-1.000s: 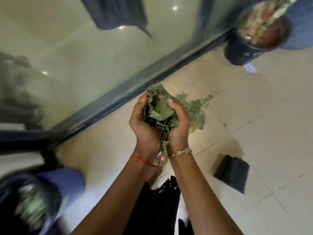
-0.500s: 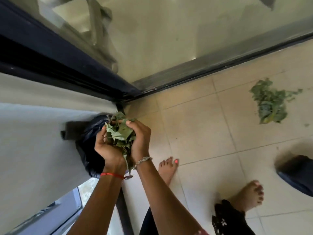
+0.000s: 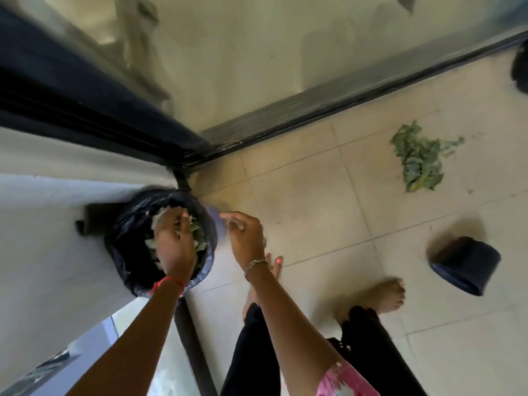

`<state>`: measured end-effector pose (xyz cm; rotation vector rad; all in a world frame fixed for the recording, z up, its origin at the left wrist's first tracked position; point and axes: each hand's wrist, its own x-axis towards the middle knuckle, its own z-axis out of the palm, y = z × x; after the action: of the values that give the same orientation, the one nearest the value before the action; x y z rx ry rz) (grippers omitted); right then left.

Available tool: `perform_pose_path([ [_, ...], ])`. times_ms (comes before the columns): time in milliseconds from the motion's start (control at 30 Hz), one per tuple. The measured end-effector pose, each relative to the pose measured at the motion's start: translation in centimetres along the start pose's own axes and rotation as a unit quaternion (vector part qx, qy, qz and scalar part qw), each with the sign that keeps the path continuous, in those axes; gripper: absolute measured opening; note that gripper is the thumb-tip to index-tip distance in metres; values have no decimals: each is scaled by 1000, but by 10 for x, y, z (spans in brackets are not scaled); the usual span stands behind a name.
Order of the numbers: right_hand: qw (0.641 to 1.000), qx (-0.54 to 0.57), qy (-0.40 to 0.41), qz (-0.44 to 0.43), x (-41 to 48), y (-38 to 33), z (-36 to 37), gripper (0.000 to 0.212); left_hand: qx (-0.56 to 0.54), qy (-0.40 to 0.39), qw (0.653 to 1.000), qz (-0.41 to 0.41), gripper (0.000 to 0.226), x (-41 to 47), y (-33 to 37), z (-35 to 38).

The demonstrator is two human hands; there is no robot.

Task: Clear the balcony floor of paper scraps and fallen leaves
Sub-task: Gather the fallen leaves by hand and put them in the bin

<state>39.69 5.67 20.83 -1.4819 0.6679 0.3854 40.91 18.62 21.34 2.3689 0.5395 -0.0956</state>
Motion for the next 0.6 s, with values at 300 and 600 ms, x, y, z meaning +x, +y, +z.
perform_pose_path([
  [300,956,58,285,34,12,15,-244,18,-71,-257,951,156,24,-91,153,196],
  [600,910,20,413,16,108,131,-359,46,-56,-424,862,270,37,-92,190,396],
])
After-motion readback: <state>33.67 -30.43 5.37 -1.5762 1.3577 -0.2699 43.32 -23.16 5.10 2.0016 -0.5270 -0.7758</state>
